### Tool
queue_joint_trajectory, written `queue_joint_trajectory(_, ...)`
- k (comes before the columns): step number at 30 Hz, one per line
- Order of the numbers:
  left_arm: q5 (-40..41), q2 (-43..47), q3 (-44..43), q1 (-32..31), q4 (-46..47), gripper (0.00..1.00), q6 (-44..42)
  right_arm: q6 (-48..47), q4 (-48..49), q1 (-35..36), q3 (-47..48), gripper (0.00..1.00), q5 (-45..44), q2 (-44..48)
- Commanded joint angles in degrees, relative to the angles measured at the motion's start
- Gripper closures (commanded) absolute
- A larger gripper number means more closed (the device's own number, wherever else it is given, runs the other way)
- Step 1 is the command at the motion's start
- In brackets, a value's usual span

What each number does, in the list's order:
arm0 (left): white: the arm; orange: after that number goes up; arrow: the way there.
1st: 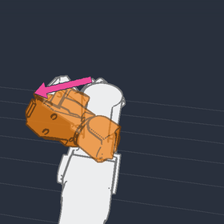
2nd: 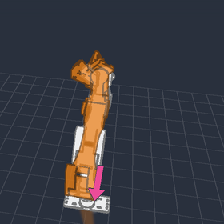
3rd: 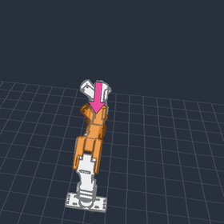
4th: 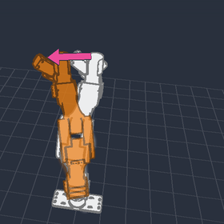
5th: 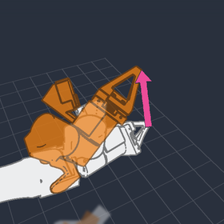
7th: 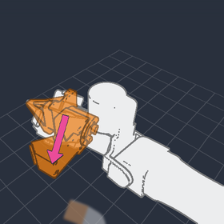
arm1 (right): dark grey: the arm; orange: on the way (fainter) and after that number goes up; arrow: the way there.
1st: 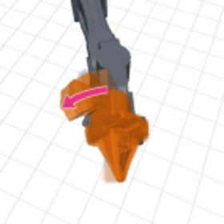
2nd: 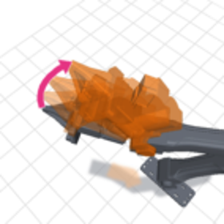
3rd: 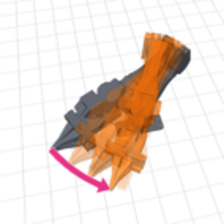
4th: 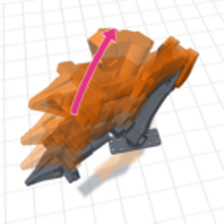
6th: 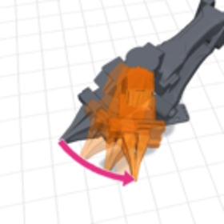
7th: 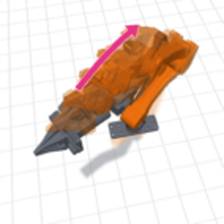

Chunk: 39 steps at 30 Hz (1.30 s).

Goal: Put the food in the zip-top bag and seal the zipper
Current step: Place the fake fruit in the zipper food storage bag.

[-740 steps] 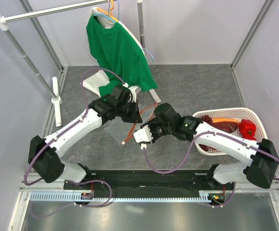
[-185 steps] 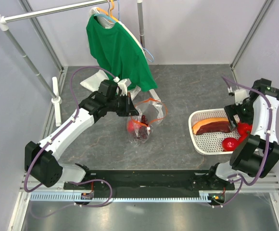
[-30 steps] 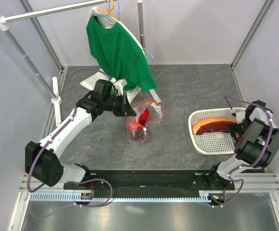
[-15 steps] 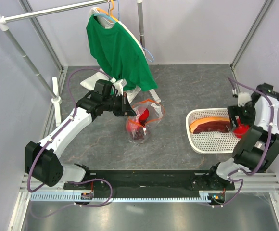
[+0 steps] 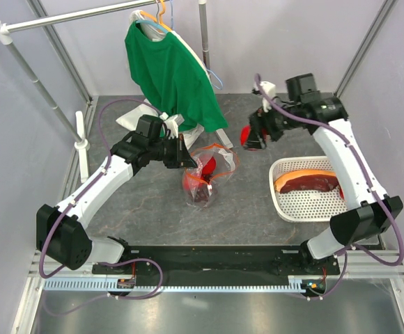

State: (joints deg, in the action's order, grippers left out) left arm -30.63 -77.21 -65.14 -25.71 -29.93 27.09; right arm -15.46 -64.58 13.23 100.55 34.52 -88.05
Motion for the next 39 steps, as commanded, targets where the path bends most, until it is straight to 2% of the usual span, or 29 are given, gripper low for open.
queue_joint_trajectory(1, -1.7, 1.1, 0.1, 0.4, 0.5, 0.98, -2.0, 8.5, 11.9, 7.7, 1.8, 0.19, 4.6, -1.9)
queue_joint_trajectory(4, -1.9, 1.0, 0.4, 0.5, 0.5, 0.98, -1.6, 8.0, 12.5, 13.7, 3.9, 0.18, 1.4, -5.4)
queue_joint_trajectory(10, -1.8, 1.1, 0.1, 0.8, 0.4, 0.98, -2.0, 6.3, 13.0, 20.8, 0.7, 0.14, -3.5, -7.7)
queue_joint_trajectory(13, -2.1, 0.7, -0.1, 1.1, 0.3, 0.98, -2.1, 5.6, 12.5, 23.0, -1.6, 0.02, -5.9, -7.9)
queue_joint_trajectory(20, -2.3, 0.5, -0.2, 1.4, 0.3, 0.98, -2.4, 5.4, 10.6, 23.0, 1.7, 0.02, -9.1, -5.7)
queue_joint_trajectory(23, -2.3, 0.7, -0.3, 1.5, 0.0, 0.98, -2.6, 5.8, 9.8, 18.6, 2.3, 0.02, -9.5, -3.6)
queue_joint_trajectory(26, -2.3, 1.3, -0.1, 1.8, -0.1, 0.98, -2.7, 5.4, 6.8, 7.6, 2.0, 0.02, -7.1, -2.1)
queue_joint_trajectory(27, -2.3, 1.4, 0.1, 1.7, 0.0, 0.98, -2.7, 4.7, 5.4, 1.4, 2.2, 0.02, -6.6, -1.7)
queue_joint_trajectory(29, -2.4, 1.6, 0.2, 1.9, -0.1, 0.98, -2.7, 0.7, 1.1, -4.0, 1.9, 0.02, -7.1, -1.1)
queue_joint_trajectory(31, -2.7, 1.9, 0.5, 1.9, -0.3, 0.98, -2.6, -3.7, -0.8, -10.0, -0.7, 0.02, -11.3, 1.1)
queue_joint_trajectory(35, -2.8, 1.9, 0.5, 1.9, -0.2, 0.98, -2.7, -8.8, -5.7, -17.8, -7.4, 0.02, -29.1, 3.2)
queue_joint_trajectory(39, -3.1, 2.0, 0.5, 2.0, -0.2, 0.98, -2.9, -13.9, -7.8, -33.4, -12.5, 0.02, -32.0, 1.7)
